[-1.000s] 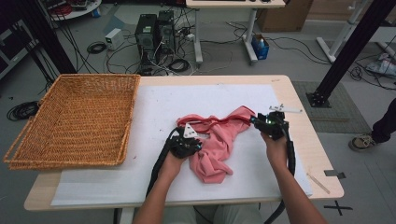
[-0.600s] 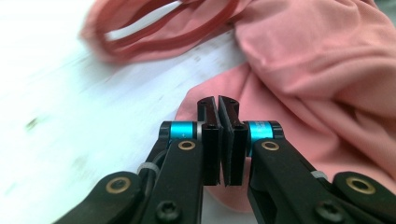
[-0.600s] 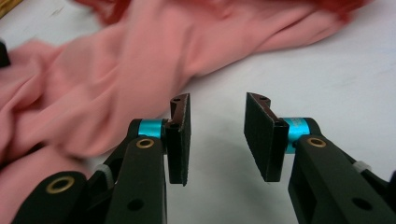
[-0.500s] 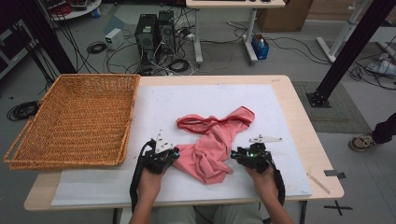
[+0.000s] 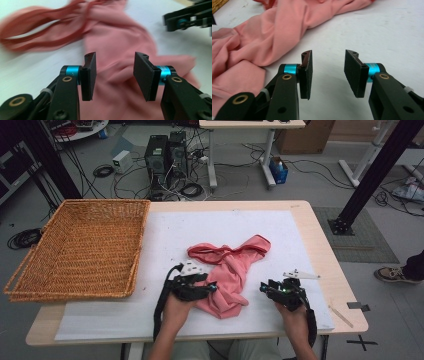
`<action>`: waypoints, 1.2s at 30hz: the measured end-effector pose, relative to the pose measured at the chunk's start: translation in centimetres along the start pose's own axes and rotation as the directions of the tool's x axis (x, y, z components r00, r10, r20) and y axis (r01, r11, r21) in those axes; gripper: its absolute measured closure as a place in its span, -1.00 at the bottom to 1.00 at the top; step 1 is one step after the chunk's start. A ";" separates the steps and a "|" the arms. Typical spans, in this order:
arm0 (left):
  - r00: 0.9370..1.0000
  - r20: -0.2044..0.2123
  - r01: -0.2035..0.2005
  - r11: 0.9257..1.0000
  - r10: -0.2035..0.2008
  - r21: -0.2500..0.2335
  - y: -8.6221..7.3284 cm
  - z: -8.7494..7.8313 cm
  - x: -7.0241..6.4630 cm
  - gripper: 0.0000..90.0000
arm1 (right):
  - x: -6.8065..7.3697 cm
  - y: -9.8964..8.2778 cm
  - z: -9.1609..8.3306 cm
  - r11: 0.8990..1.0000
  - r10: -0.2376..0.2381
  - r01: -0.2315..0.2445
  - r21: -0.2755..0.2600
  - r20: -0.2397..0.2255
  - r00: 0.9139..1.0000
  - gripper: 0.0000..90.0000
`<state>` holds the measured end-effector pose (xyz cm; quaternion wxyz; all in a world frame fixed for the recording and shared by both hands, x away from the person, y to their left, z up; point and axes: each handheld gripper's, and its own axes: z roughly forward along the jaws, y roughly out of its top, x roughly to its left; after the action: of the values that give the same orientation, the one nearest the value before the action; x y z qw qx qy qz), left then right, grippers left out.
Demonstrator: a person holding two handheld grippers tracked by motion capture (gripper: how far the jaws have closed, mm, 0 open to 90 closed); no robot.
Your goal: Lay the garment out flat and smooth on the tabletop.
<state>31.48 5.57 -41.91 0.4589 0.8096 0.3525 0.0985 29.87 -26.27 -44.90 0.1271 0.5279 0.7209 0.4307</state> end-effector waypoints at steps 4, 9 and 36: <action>1.000 0.001 -0.019 0.994 0.019 0.104 0.2 3.0 -0.6 -0.04 | -0.6 -0.4 -0.5 1.000 0.013 -0.013 -0.005 0.006 1.000 0.30; 0.991 -0.035 -0.126 0.985 0.131 0.120 -0.2 3.5 -1.5 0.85 | -1.0 -0.5 -0.8 1.000 0.019 -0.019 -0.010 0.009 1.000 0.29; 0.948 -0.314 -0.016 0.976 -0.054 -0.215 0.0 -6.3 4.5 0.87 | 9.0 3.3 8.8 0.995 -0.075 0.079 0.066 -0.053 0.996 0.28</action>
<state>31.74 12.85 -39.11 0.4820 0.7253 0.4167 0.2607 33.97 -13.92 -45.27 0.1072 0.4926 0.7580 0.4139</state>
